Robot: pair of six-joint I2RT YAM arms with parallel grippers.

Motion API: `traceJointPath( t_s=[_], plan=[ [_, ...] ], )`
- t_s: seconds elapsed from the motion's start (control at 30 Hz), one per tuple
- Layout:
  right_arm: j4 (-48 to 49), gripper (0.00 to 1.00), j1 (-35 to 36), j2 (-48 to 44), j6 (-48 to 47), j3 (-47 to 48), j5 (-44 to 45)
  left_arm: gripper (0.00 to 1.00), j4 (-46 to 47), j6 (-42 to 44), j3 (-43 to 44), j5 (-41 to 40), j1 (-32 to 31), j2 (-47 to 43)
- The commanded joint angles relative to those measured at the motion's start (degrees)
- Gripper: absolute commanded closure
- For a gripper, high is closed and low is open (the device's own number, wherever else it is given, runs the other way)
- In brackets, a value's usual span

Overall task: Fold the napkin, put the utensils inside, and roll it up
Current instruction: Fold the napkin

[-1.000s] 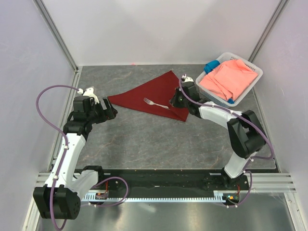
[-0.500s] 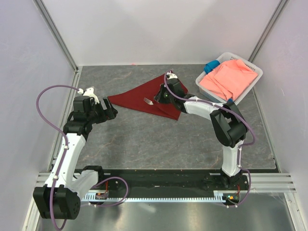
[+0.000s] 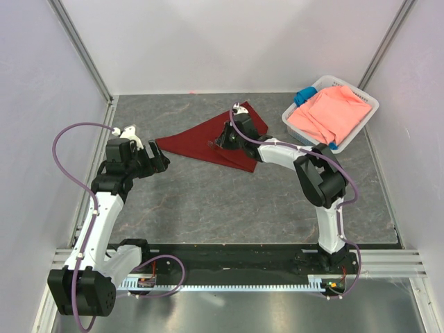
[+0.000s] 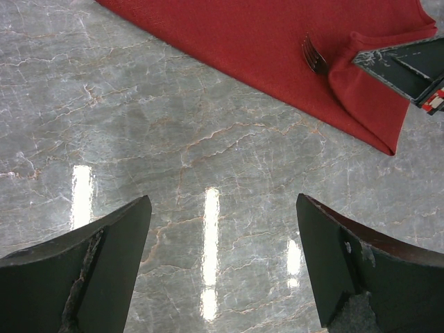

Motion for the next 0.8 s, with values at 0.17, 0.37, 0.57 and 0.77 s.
traceJointPath(
  t_s=[0.17, 0.37, 0.57, 0.77],
  plan=[
    [0.36, 1.0, 1.49, 1.16, -0.35, 2.5, 0.28, 0.07, 1.05, 1.65, -0.09, 0.83, -0.13, -0.58],
    [-1.05, 1.0, 1.85, 2.21, -0.79, 3.21, 0.81, 0.07, 1.13, 1.74, -0.01, 0.83, -0.13, -0.4],
    [-2.19, 1.0, 2.28, 3.18, -1.23, 4.09, 1.07, 0.07, 1.13, 1.74, -0.18, 0.39, -0.13, -0.32],
    [-2.54, 0.63, 2.55, 3.19, -2.29, 5.05, -0.07, 0.07, 1.13, 1.83, -0.18, -0.31, -0.13, 0.12]
  ],
)
